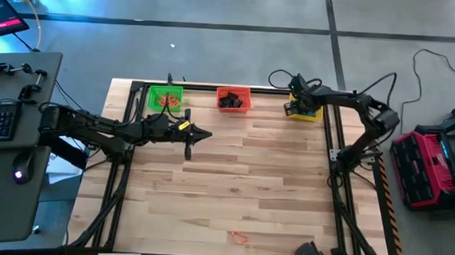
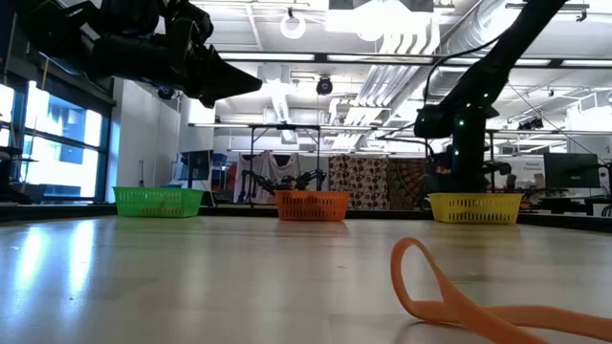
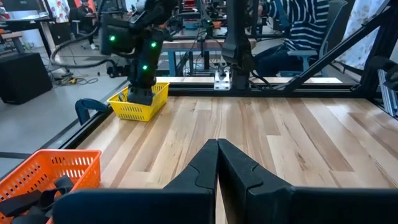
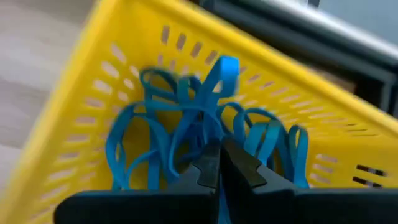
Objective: Sort rubber bands into baskets
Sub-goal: Put the blue rubber band into the yellow bin, then put the orange rubber band into the green bin
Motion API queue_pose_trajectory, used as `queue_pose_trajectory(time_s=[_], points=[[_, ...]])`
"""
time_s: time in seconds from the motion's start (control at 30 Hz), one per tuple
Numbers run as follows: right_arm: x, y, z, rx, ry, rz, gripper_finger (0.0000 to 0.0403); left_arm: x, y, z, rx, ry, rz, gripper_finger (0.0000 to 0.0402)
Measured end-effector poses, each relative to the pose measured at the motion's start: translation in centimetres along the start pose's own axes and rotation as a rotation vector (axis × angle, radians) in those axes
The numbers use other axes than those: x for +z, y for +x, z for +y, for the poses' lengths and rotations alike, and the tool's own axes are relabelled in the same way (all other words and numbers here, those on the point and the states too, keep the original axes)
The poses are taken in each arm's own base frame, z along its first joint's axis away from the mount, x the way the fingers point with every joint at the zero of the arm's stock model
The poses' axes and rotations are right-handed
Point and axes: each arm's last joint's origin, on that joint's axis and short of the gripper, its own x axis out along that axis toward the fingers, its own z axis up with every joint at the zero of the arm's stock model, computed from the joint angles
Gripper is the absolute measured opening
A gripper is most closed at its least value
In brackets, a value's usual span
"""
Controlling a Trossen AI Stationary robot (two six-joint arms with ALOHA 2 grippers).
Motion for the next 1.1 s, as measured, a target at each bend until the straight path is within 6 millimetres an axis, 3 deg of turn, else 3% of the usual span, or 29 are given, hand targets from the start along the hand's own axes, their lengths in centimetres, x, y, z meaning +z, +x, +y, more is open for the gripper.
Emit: queue_pose_trajectory(time_s=[0.2,0.4,0.6,0.83,0.97,1.1], points=[[1.3,0.4,0.3,0.025,-0.057,0.115,0.0,0.0,0.0,0.0,0.0,0.0,0.0,0.0],[3.0,-1.8,0.1,0.012,-0.108,0.173,0.0005,0.0,0.0,0.0,0.0,0.0,0.001,0.0],[4.5,-3.7,0.4,0.003,-0.13,0.151,0.0062,0.0,0.0,0.0,0.0,-0.002,0.001,0.0],[5.1,-3.8,0.3,-0.019,-0.103,0.111,0.0136,0.0,0.0,0.0,0.0,-0.002,0.002,0.0],[5.3,-3.8,0.3,-0.016,-0.094,0.092,0.0134,0.0,0.0,0.0,-0.001,-0.002,0.004,0.0],[5.5,-3.4,0.4,-0.007,-0.091,0.087,0.0093,-0.1,0.0,0.0,-0.001,-0.002,0.007,0.0]])
